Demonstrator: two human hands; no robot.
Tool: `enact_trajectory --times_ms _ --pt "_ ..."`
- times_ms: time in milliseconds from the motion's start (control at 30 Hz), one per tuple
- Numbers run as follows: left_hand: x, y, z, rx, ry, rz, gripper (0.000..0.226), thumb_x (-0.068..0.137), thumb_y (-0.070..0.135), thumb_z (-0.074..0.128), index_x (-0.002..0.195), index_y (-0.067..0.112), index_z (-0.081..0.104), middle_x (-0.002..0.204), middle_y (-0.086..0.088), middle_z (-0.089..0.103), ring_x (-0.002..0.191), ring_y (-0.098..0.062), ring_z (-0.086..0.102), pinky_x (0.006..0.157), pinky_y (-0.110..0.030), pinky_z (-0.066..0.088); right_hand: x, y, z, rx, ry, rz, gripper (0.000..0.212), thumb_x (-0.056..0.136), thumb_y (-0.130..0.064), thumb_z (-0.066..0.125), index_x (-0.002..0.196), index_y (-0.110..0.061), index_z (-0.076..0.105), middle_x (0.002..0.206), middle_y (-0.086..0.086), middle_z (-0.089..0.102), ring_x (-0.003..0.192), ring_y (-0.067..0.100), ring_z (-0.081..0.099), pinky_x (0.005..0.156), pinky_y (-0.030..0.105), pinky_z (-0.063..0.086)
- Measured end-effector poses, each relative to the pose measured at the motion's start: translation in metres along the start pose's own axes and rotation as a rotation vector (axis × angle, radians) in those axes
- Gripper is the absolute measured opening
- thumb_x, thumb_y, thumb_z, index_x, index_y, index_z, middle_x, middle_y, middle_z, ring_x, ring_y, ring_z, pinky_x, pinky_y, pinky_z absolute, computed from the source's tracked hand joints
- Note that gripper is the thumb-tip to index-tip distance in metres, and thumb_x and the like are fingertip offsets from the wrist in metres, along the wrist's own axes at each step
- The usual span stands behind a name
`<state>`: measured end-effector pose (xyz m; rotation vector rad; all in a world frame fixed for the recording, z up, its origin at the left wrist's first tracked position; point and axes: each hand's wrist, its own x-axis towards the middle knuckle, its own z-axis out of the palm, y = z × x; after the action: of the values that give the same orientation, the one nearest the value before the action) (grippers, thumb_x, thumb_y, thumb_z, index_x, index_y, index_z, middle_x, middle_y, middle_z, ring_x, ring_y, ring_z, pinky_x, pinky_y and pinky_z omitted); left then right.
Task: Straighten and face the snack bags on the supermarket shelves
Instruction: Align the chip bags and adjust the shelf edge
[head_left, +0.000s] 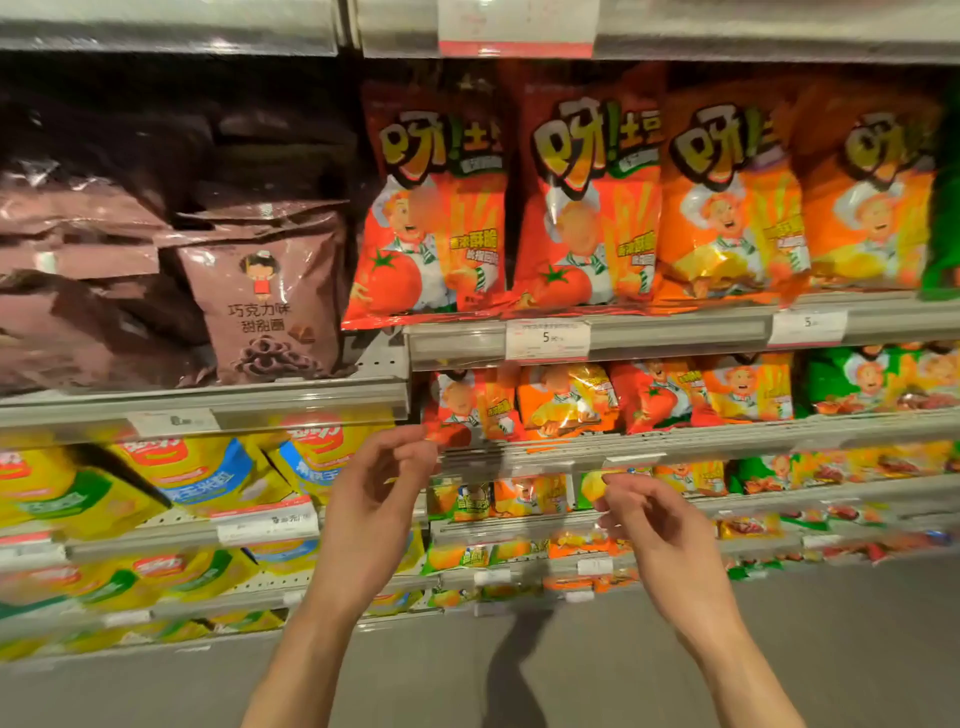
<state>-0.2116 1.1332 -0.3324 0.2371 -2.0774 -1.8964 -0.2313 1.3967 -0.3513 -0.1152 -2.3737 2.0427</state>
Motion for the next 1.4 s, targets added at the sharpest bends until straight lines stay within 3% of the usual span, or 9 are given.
enact_trajectory --times_ms 467,633,767,933,1100,1200,1267,1333,1400 --pt "0.010 0.027 0.117 -0.121 -0.303 0.093 0.043 0.081 0.058 0.065 0.106 0.024 0.071 0.095 0.006 0.078 0.094 -0.010 0.075 0.086 -0.032 0.055 -0.040 -0.018 -0.115 0.020 0.422 -0.102 0.012 0.098 -0.021 0.066 0.097 -0.025 0.077 0.083 0.001 0.078 0.073 0.008 0.071 0.068 0.011 0.052" --pt "0.014 0.038 0.160 -0.126 -0.352 0.141 0.014 0.095 0.034 0.073 0.105 0.025 0.072 0.088 0.001 0.077 0.091 -0.017 0.074 0.085 -0.033 0.058 -0.028 -0.016 -0.158 0.004 0.480 -0.133 0.012 0.098 -0.027 0.066 0.097 -0.034 0.075 0.082 0.002 0.077 0.077 0.013 0.071 0.072 0.016 0.055" --pt "0.016 0.044 0.199 -0.106 -0.314 0.196 0.013 0.098 0.022 0.068 0.097 0.034 0.073 0.091 -0.002 0.077 0.085 -0.019 0.073 0.071 -0.017 0.057 0.002 -0.014 -0.197 0.019 0.466 -0.164 0.011 0.097 -0.028 0.067 0.097 -0.034 0.075 0.083 -0.003 0.077 0.072 0.007 0.070 0.067 0.011 0.052" --pt "0.012 0.054 0.269 -0.114 -0.219 0.186 0.012 0.094 0.041 0.070 0.102 0.034 0.075 0.101 0.003 0.079 0.095 -0.016 0.076 0.082 -0.027 0.059 0.048 -0.010 -0.263 0.001 0.375 -0.196 0.010 0.099 -0.025 0.065 0.098 -0.027 0.076 0.088 -0.005 0.078 0.079 0.007 0.073 0.069 0.011 0.052" --pt "0.002 0.077 0.347 -0.136 -0.124 0.149 0.015 0.098 0.028 0.070 0.101 0.041 0.075 0.098 0.004 0.079 0.092 -0.020 0.076 0.085 -0.035 0.059 0.087 -0.014 -0.340 -0.062 0.229 -0.224 0.012 0.098 -0.027 0.065 0.099 -0.034 0.075 0.097 -0.011 0.078 0.092 0.010 0.073 0.082 0.025 0.052" --pt "-0.004 0.089 0.374 -0.162 -0.093 0.186 0.015 0.096 0.019 0.069 0.107 0.029 0.073 0.098 0.003 0.079 0.090 -0.017 0.076 0.082 -0.030 0.060 0.104 -0.013 -0.372 -0.048 0.147 -0.241 0.013 0.092 -0.048 0.069 0.103 -0.042 0.073 0.095 -0.008 0.078 0.087 0.009 0.073 0.077 0.022 0.055" --pt "-0.009 0.093 0.386 -0.191 -0.090 0.175 0.017 0.095 0.012 0.063 0.111 0.013 0.068 0.092 0.001 0.077 0.088 -0.014 0.073 0.082 -0.032 0.057 0.114 -0.008 -0.386 0.017 0.106 -0.216 0.045 0.074 -0.074 0.072 0.103 -0.039 0.075 0.093 -0.003 0.078 0.085 0.011 0.072 0.076 0.020 0.057" --pt "-0.014 0.100 0.393 -0.238 -0.091 0.143 0.028 0.091 0.025 0.068 0.113 0.008 0.065 0.093 0.000 0.078 0.091 -0.012 0.073 0.088 -0.036 0.057 0.122 -0.005 -0.395 0.042 0.109 -0.197 0.060 0.063 -0.087 0.069 0.102 -0.041 0.075 0.092 -0.004 0.078 0.085 0.012 0.072 0.079 0.024 0.059" --pt "-0.018 0.109 0.394 -0.254 -0.088 0.122 0.057 0.078 0.052 0.082 0.114 0.011 0.066 0.096 -0.002 0.079 0.094 -0.016 0.074 0.089 -0.034 0.059 0.126 -0.004 -0.397 0.020 0.106 -0.205 0.045 0.073 -0.079 0.068 0.100 -0.043 0.075 0.092 -0.006 0.078 0.087 0.016 0.073 0.081 0.033 0.060"
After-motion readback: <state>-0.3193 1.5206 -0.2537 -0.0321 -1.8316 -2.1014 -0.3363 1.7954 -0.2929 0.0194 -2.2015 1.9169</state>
